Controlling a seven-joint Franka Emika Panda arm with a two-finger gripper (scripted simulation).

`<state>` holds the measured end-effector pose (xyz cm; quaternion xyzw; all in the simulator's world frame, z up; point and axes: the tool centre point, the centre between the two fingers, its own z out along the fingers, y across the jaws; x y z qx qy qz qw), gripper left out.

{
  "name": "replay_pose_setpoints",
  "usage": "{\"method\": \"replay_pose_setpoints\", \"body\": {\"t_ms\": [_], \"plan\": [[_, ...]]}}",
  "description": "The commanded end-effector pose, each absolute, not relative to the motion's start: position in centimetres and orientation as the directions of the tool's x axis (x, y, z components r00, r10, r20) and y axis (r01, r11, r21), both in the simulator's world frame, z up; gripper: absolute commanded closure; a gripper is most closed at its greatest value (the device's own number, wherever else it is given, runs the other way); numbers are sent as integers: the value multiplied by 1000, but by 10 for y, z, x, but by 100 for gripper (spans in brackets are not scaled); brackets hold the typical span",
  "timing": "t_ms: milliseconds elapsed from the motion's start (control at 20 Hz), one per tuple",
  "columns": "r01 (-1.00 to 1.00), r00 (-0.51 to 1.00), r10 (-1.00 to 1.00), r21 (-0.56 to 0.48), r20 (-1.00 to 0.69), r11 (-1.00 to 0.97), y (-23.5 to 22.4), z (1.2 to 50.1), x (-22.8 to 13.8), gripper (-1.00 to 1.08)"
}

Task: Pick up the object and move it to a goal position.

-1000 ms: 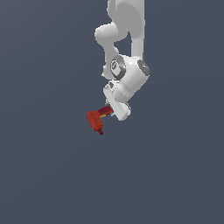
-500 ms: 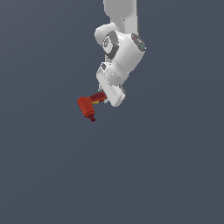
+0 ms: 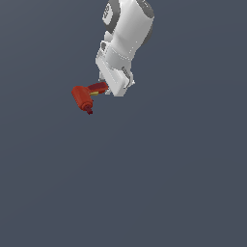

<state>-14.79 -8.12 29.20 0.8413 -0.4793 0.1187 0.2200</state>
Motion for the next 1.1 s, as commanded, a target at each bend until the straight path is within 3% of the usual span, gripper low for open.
{"method": "replay_pose_setpoints", "body": {"t_ms": [0, 600, 1050], "plan": [[-860, 511, -754, 254, 412, -443, -91, 318, -154, 108], [-860, 511, -753, 256, 414, -442, -127, 417, -178, 108], [-859, 512, -752, 257, 416, -443, -137, 450, -183, 108]]}}
